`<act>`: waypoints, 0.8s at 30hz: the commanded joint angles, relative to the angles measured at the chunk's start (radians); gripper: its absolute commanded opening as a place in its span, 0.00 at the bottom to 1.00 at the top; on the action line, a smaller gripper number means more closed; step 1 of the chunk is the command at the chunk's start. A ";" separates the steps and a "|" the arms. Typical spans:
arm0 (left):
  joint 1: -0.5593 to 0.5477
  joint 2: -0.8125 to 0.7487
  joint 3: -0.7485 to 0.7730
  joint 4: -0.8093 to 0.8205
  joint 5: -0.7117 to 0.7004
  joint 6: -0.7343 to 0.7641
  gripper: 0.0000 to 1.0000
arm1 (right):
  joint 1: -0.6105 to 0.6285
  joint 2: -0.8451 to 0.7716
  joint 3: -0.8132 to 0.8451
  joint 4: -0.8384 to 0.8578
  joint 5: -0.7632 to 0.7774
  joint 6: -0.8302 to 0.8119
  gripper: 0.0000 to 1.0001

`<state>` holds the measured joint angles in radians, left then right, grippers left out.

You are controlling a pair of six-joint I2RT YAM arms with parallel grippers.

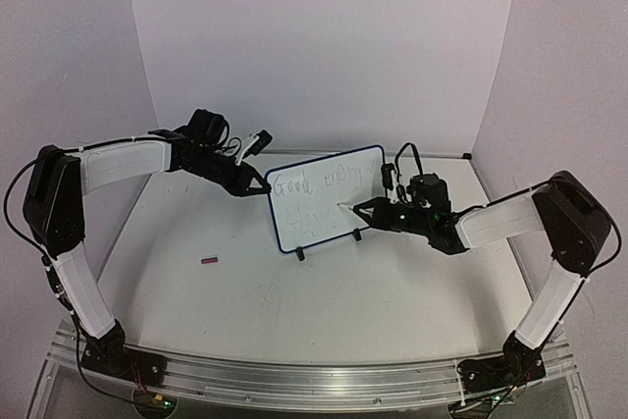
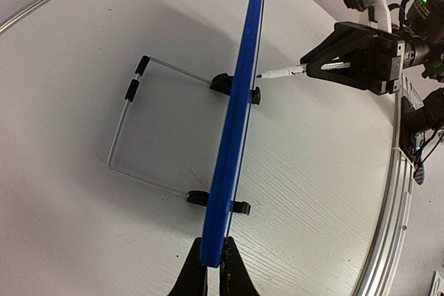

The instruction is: Write a sentence on the whiteboard

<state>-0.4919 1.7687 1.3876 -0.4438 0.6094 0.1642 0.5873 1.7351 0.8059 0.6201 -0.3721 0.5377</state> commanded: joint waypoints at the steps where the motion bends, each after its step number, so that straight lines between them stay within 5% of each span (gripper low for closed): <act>1: -0.023 0.063 -0.007 -0.108 -0.075 0.046 0.00 | -0.006 0.021 0.019 0.058 -0.039 0.022 0.00; 24: -0.024 0.063 -0.007 -0.111 -0.080 0.047 0.00 | -0.022 0.085 0.038 0.080 -0.071 0.040 0.00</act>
<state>-0.4923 1.7691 1.3880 -0.4438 0.6090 0.1638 0.5697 1.7988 0.8154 0.6628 -0.4419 0.5735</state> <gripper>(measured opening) 0.038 0.068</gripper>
